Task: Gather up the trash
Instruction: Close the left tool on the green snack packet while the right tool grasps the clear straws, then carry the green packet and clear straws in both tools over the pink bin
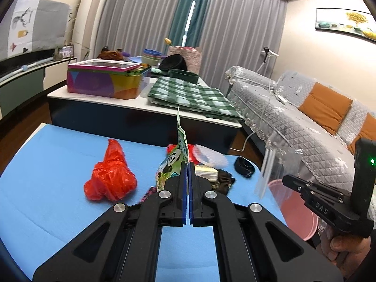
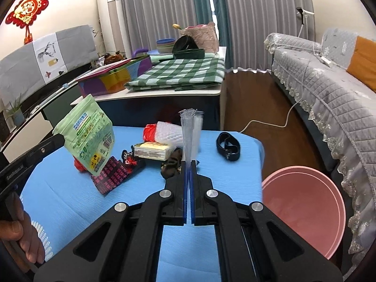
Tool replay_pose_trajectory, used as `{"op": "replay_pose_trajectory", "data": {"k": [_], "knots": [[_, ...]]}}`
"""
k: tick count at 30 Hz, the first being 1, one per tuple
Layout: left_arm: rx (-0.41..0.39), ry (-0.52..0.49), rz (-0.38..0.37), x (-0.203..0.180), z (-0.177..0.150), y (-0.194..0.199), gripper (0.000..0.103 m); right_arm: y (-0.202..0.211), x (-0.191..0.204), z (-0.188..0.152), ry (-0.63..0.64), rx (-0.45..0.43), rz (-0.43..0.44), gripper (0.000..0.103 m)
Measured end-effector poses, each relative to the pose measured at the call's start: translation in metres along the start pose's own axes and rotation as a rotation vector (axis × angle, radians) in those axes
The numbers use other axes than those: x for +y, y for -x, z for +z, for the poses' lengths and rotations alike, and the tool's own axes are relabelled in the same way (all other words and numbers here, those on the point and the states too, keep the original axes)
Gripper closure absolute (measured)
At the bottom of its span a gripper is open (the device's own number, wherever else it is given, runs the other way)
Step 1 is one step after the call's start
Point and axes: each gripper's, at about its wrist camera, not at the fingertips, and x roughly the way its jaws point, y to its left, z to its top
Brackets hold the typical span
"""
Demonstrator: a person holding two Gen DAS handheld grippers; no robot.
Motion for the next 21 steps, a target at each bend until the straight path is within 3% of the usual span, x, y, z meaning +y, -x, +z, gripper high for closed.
{"op": "replay_pose_trajectory", "data": {"k": [21], "knots": [[0.04,-0.06,-0.058,-0.051,-0.011,-0.016,0.102,0.039,-0.056,-0.007,-0.057,-0.057,-0.098,0.101]]}}
